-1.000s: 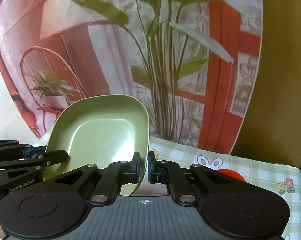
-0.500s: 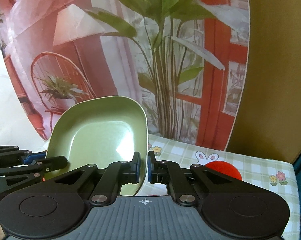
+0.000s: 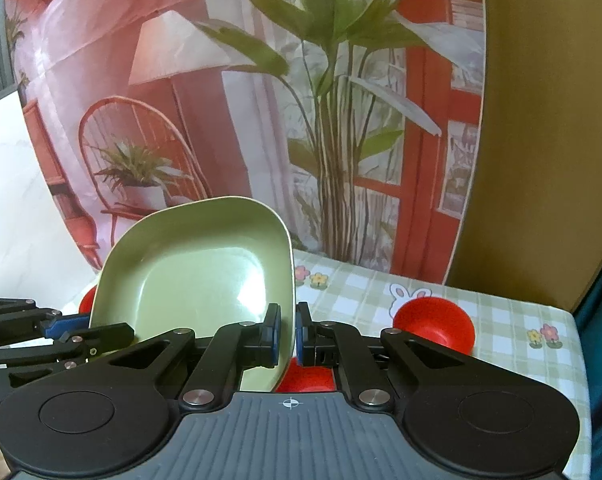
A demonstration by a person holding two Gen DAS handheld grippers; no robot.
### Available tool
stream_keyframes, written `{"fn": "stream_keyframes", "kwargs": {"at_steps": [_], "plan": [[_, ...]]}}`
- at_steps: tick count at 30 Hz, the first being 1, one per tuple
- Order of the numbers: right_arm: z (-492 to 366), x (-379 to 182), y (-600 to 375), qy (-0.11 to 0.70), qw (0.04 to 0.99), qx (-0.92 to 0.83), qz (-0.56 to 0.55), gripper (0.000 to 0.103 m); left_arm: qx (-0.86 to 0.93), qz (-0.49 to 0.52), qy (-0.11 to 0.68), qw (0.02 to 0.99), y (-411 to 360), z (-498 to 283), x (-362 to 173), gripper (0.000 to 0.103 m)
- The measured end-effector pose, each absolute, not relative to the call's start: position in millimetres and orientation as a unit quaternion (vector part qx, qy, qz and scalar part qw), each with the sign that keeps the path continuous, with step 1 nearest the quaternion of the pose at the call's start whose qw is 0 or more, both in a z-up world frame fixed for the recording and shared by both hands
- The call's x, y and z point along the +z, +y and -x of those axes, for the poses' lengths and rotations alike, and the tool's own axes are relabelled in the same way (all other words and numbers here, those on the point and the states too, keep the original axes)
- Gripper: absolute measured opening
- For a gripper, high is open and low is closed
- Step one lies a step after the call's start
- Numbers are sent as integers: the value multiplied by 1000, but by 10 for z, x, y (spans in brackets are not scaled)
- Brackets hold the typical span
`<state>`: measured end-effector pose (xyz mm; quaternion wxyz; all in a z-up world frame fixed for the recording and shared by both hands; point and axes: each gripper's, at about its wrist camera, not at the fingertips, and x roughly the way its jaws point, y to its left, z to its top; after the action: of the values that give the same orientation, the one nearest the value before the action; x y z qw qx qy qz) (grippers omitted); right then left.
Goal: Organize plates and bowls
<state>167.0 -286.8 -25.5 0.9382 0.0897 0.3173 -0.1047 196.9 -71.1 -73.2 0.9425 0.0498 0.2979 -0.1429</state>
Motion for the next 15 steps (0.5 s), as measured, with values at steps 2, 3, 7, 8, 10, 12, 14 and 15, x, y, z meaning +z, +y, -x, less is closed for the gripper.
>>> {"fn": "stream_keyframes", "kwargs": {"at_steps": [2,3,7,8,10,12,14,15], "plan": [[-1624,-271,-2826,320,938,-104,-87,7,-145,-48,298,942,-687,-1905,-752,16],[-1603,-281,-2806,322,937,-103,-85,7,-145,-46,299,942,-675,-1877,-767,16],[-1539,-339,-2744,327,935,-102,-87,7,-150,-43,309,938,-641,-1788,-844,17],[-1528,-360,-2732,329,935,-102,-88,7,-151,-42,311,938,-632,-1761,-865,18],[-1510,-411,-2707,335,932,-102,-90,7,-153,-39,319,935,-606,-1716,-895,18],[-1491,-467,-2673,341,930,-101,-91,7,-154,-35,323,933,-579,-1676,-929,18],[-1474,-527,-2639,347,928,-100,-91,7,-155,-31,329,931,-548,-1642,-974,18],[-1464,-561,-2619,351,927,-99,-91,7,-155,-29,333,930,-534,-1627,-1000,18]]}}
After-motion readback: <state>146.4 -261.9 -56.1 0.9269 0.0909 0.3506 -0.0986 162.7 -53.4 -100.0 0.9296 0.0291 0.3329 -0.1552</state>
